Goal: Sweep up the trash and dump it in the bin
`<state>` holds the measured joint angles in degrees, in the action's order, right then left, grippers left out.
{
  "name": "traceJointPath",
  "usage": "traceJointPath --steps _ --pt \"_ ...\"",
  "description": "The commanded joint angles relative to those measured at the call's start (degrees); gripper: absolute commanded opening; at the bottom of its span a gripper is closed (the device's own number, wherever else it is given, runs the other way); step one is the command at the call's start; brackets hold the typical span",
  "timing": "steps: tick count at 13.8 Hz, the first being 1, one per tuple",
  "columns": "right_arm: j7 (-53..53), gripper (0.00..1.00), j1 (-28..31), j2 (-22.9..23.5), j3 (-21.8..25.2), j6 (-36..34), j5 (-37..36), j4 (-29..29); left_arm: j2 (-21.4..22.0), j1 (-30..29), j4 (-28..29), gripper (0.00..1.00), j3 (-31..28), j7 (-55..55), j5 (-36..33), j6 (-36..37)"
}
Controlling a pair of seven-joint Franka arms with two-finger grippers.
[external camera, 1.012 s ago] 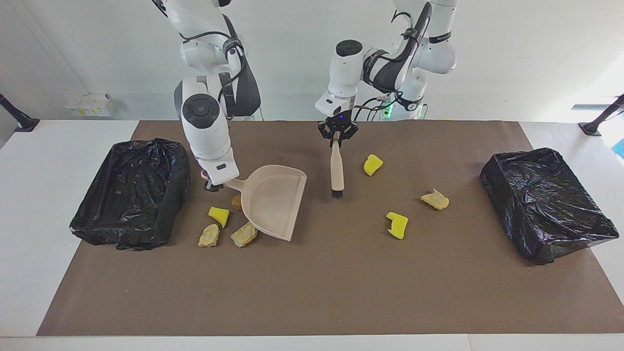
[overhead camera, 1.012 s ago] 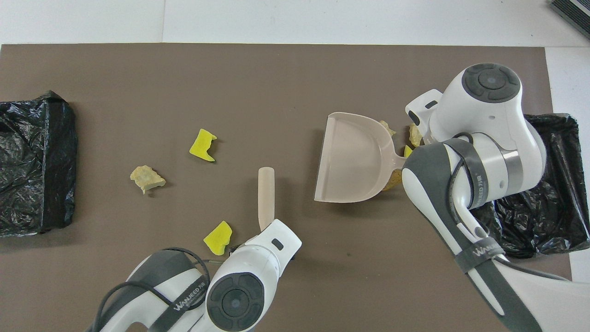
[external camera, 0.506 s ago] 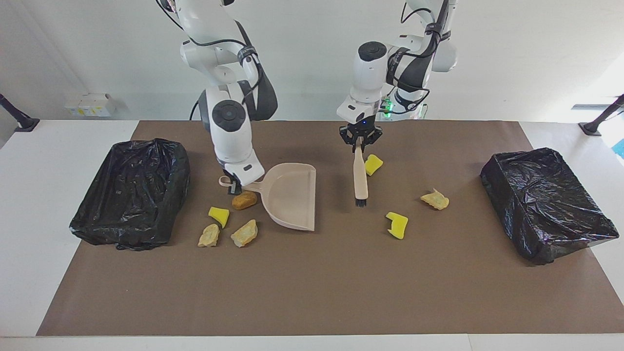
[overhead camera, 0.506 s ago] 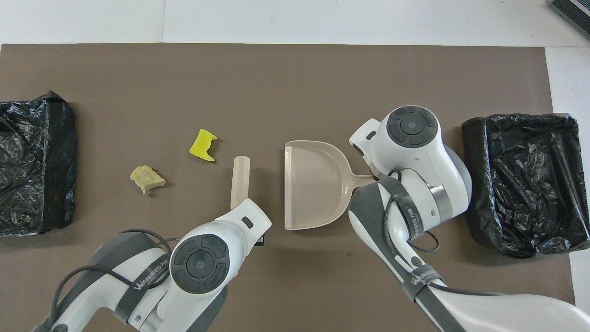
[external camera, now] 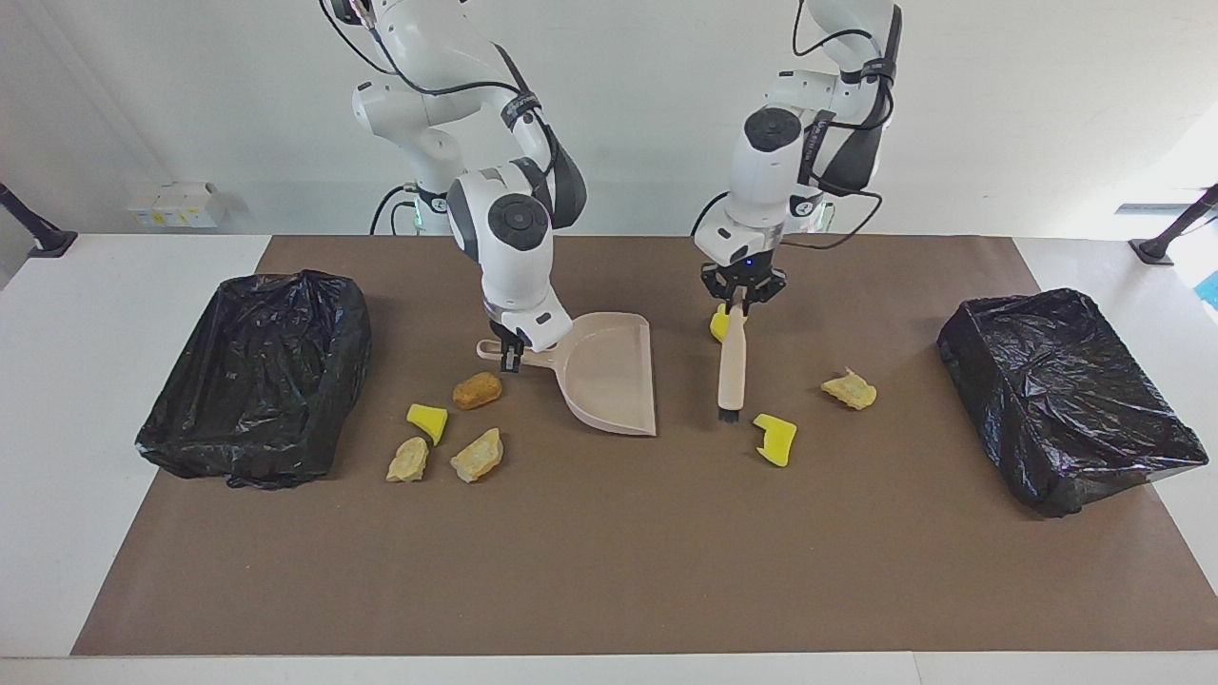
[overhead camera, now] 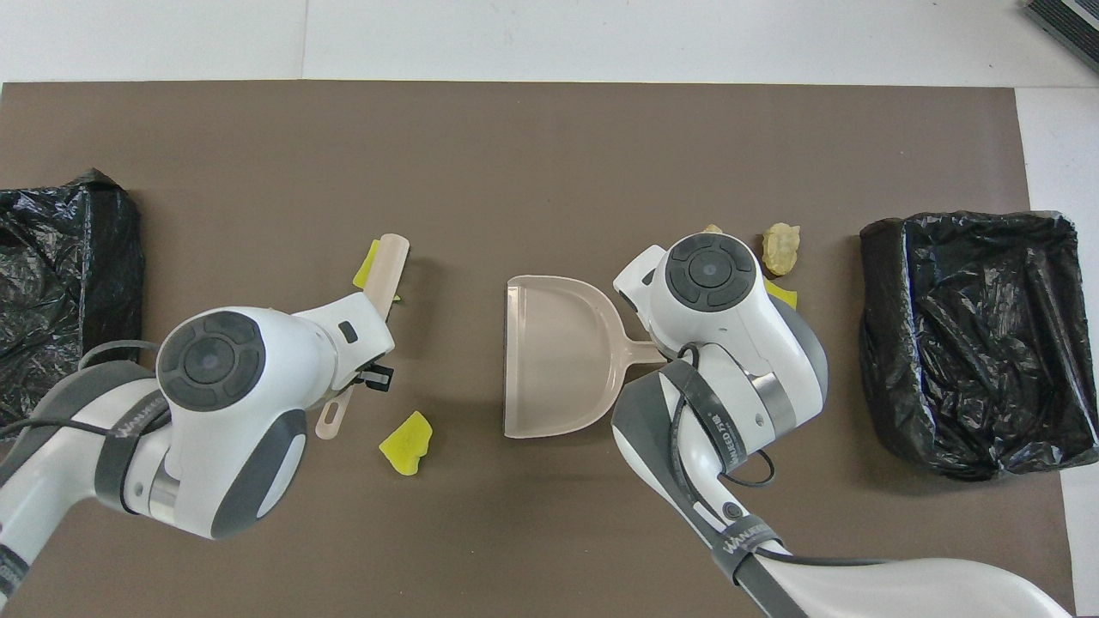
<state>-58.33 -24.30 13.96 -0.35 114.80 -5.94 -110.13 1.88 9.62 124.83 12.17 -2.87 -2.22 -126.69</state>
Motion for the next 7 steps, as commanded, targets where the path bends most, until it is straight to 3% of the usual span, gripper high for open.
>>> traceJointPath --steps 1,3,7 --pt "1.0 0.00 0.4 -0.6 -0.2 1.1 -0.6 -0.9 -7.7 -3.0 -8.4 0.00 0.7 8.6 -0.8 -0.4" --pt "1.0 0.00 0.4 -0.7 -0.2 1.1 -0.6 -1.0 -10.3 -6.2 -9.1 0.00 0.8 14.5 -1.5 -3.2" --pt "1.5 0.00 0.4 -0.7 -0.2 1.1 -0.6 -1.0 -10.0 -10.6 -7.8 0.00 0.8 21.7 -1.4 -2.8"
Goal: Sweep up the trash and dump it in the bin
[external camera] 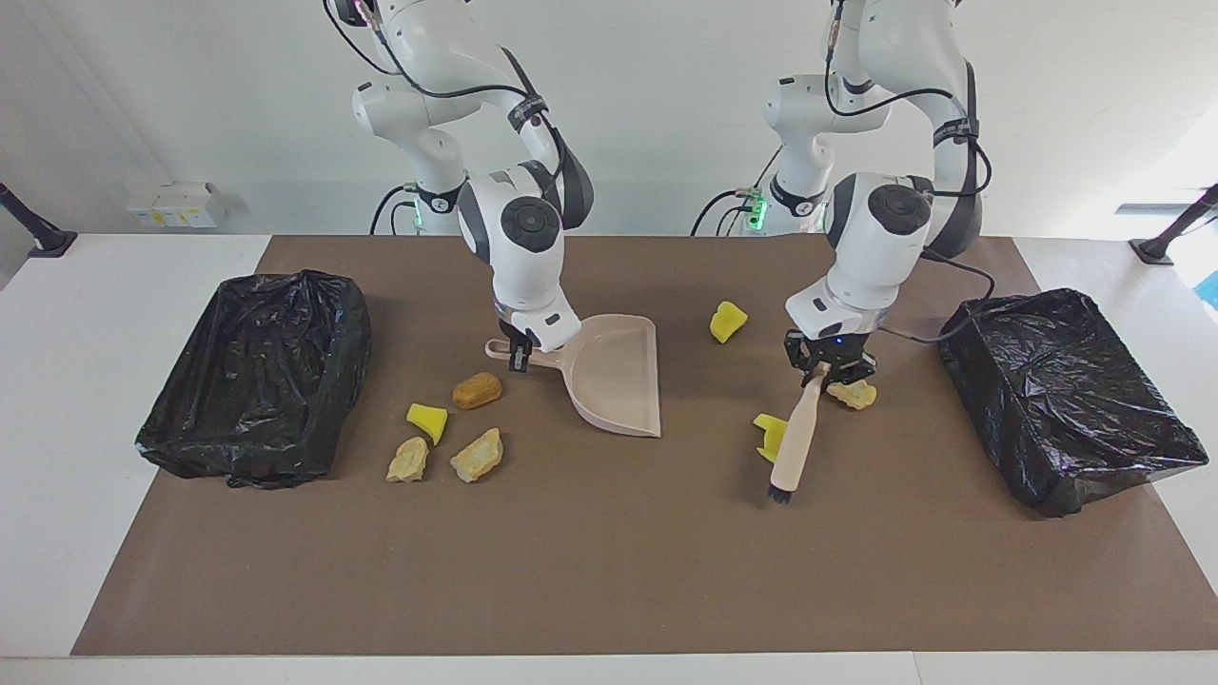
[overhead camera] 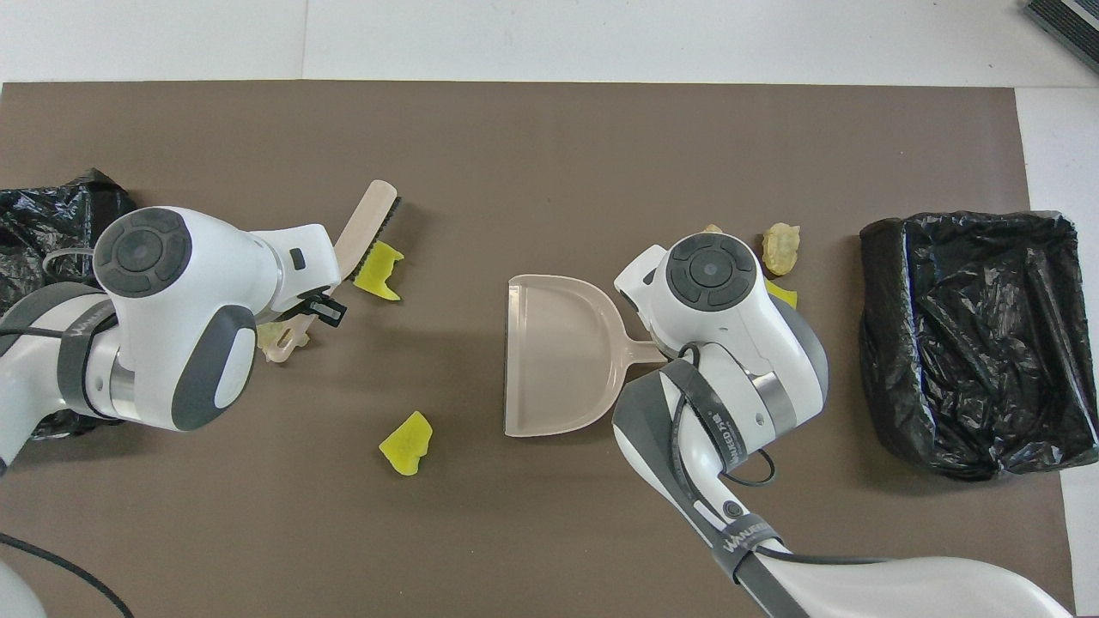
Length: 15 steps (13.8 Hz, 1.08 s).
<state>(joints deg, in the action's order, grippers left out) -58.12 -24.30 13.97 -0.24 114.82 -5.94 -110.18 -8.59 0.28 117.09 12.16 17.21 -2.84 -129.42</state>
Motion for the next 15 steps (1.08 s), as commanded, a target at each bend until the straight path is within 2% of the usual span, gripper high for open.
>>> traceJointPath --steps 1,4,6,8,10,15 --pt "1.6 0.00 0.4 -0.7 -0.3 1.1 -0.6 -0.9 0.8 -1.3 0.7 0.00 0.8 2.2 -0.8 0.1" --pt "2.4 0.00 0.4 -0.7 -0.3 1.1 -0.6 -1.3 3.8 -0.2 5.6 0.00 0.9 2.4 -0.8 2.2" --pt "2.4 0.00 0.4 -0.8 -0.3 1.2 -0.6 -1.3 6.4 2.5 8.8 0.00 1.1 2.3 -0.7 3.9" --pt "2.1 0.00 0.3 -1.0 -0.3 1.9 -0.9 -1.7 7.5 5.9 9.3 0.00 1.1 2.1 -0.7 7.8" --pt "2.1 0.00 0.3 -1.8 -0.3 5.6 -0.9 -4.6 8.8 10.7 9.2 0.00 1.0 -0.2 -0.6 11.6" --pt "1.9 0.00 0.3 -2.1 -0.3 6.0 -0.9 -5.5 11.2 8.8 6.7 0.00 0.7 -20.1 -0.4 12.9"
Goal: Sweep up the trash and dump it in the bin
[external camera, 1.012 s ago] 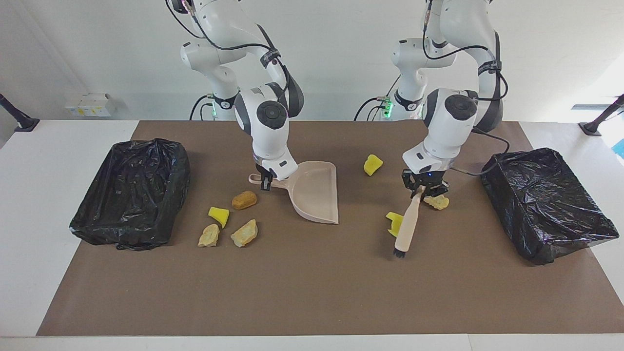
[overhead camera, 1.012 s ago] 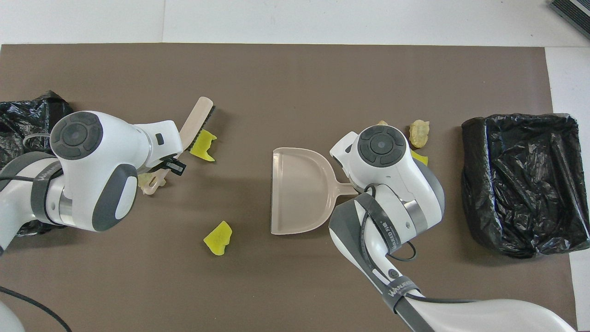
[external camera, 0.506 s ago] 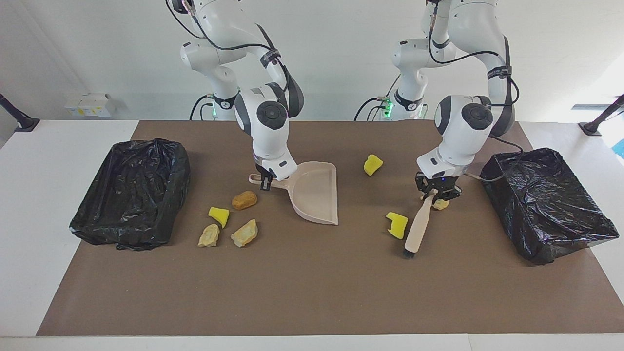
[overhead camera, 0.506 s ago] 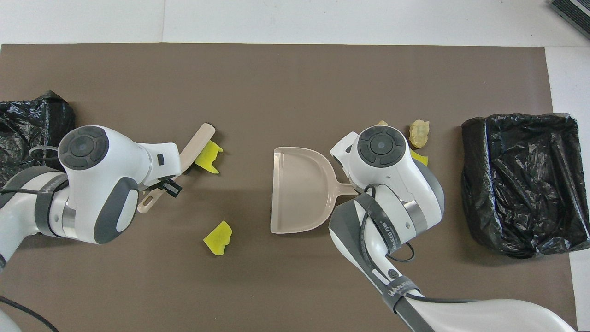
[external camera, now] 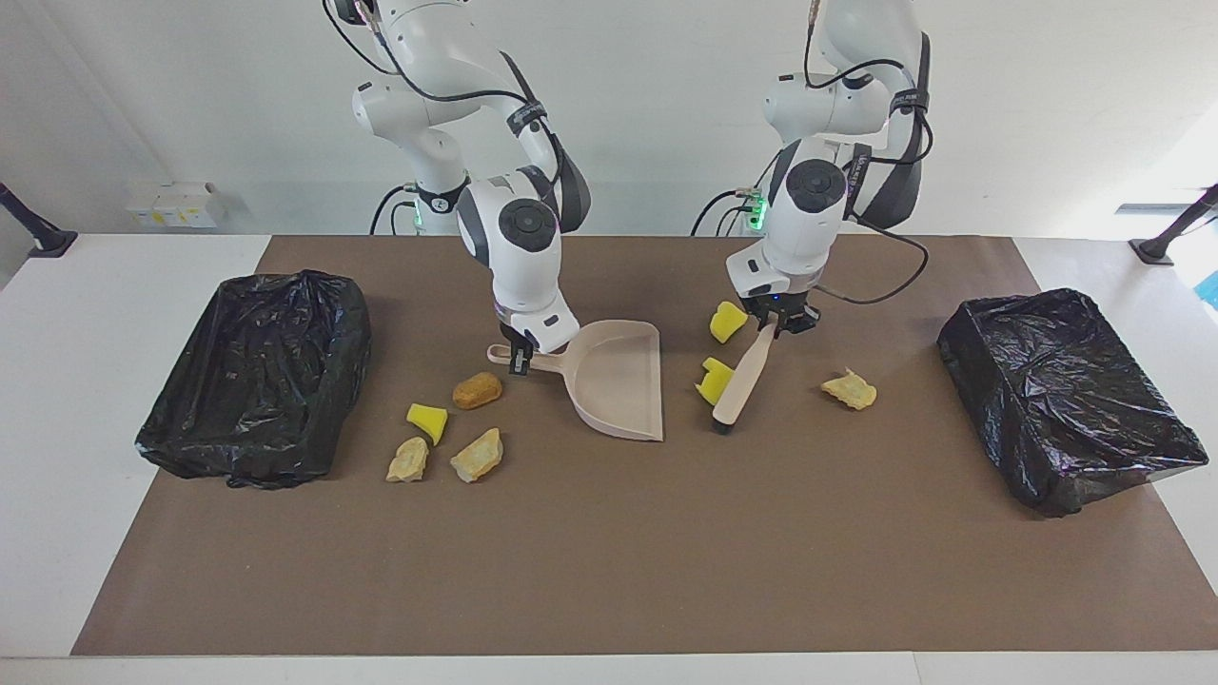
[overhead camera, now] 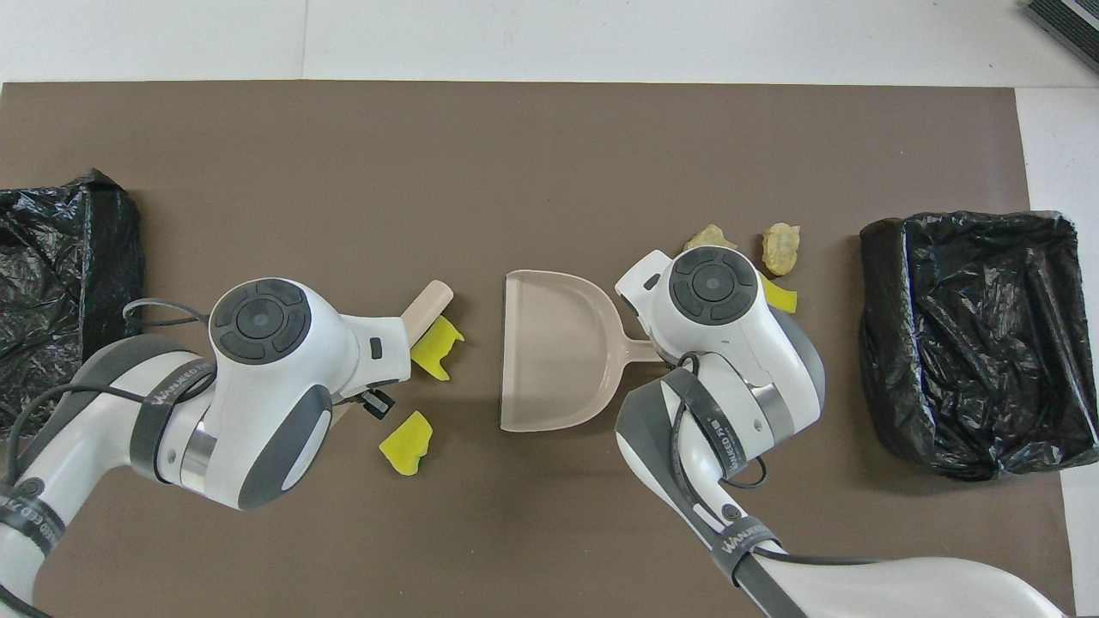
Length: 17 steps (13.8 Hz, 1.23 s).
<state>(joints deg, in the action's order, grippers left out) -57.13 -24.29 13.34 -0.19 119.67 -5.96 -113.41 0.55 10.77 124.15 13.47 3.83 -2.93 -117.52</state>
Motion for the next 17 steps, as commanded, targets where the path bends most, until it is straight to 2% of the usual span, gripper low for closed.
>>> traceJointPath --steps 1,4,8,10,13,17 --pt "0.9 0.00 0.3 -1.6 -0.3 1.2 -0.9 -2.2 2.6 -2.7 -0.7 0.00 -0.6 -10.3 -0.3 0.9" --pt "0.6 0.00 0.3 -1.5 -0.3 1.3 -0.9 -2.2 4.1 -6.7 -0.8 0.00 -0.6 -20.7 -0.3 1.4" --pt "0.5 0.00 0.3 -1.5 -0.3 1.3 -1.0 -2.3 5.2 -11.7 1.3 0.00 -0.6 -41.9 -0.4 1.8" --pt "0.5 0.00 0.3 -1.5 -0.3 1.3 -1.0 -2.3 8.0 -12.3 7.4 0.00 -0.6 -42.6 -0.4 1.6" --pt "0.6 0.00 0.3 -1.5 -0.3 1.3 -1.0 -2.3 12.2 -13.1 16.2 0.00 -0.6 -42.0 -0.4 -2.9" --pt "0.6 0.00 0.3 -1.5 -0.3 1.2 -1.0 -2.3 11.2 -7.2 16.4 0.00 -0.4 -38.9 0.1 -5.7"
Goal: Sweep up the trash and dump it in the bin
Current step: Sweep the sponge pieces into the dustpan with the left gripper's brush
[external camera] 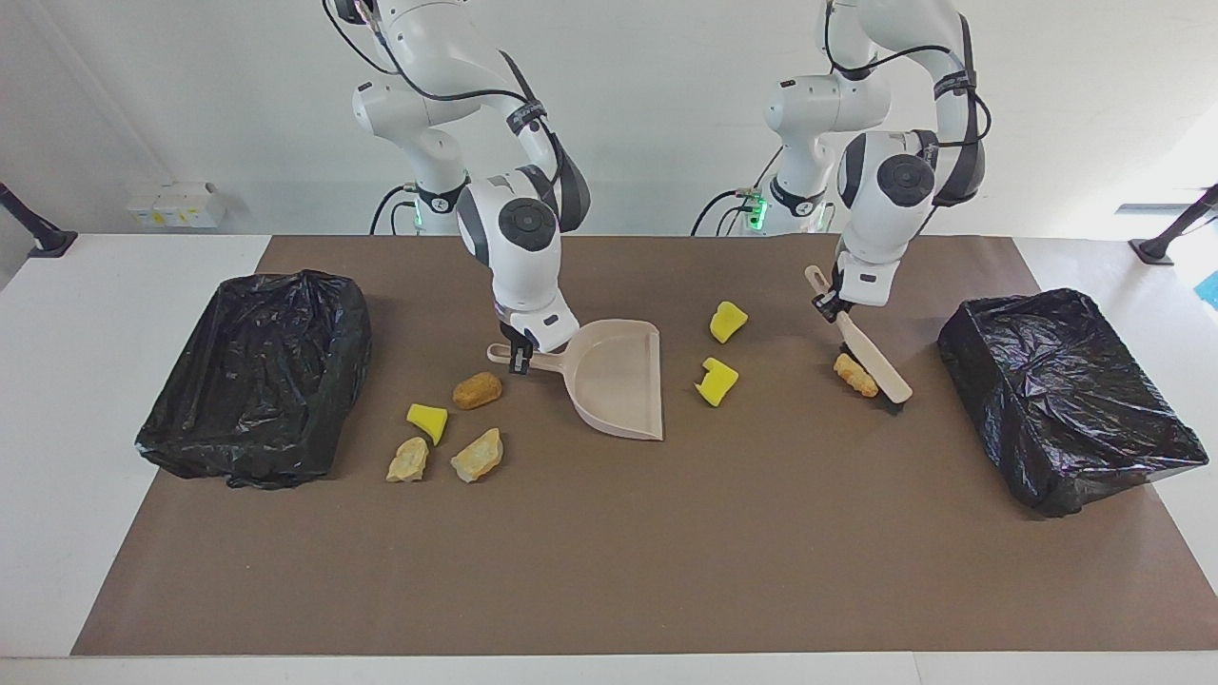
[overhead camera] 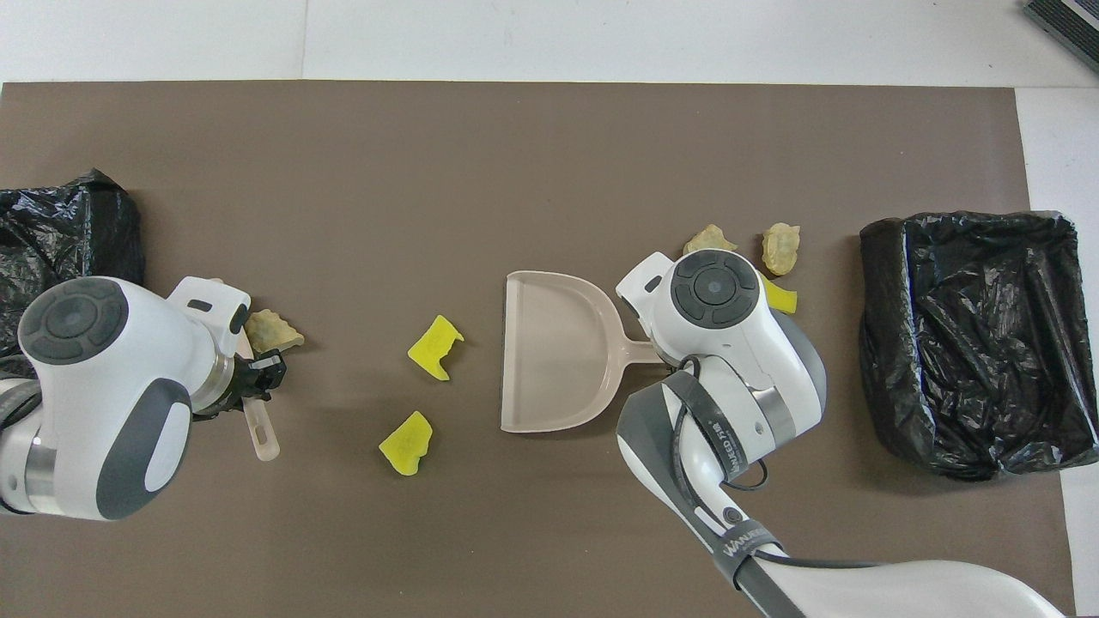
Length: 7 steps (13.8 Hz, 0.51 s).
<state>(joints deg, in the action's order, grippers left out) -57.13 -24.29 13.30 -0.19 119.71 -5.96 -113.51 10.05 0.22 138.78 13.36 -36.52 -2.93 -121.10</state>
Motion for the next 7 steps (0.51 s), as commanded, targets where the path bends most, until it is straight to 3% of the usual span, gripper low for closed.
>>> traceJointPath --steps 1,3,7 --pt "0.6 0.00 0.3 -1.4 -0.3 1.1 -1.0 -2.1 1.6 5.6 1.6 0.00 -0.2 4.0 1.0 -2.9" --pt "0.6 0.00 0.3 -1.4 -0.3 1.1 -1.0 -2.2 -0.5 9.3 1.1 0.00 -0.3 9.2 4.8 -5.5" --pt "0.8 0.00 0.3 -1.4 -0.3 1.1 -1.0 -2.1 -5.5 17.9 0.1 0.00 -0.2 11.5 5.0 -13.2"
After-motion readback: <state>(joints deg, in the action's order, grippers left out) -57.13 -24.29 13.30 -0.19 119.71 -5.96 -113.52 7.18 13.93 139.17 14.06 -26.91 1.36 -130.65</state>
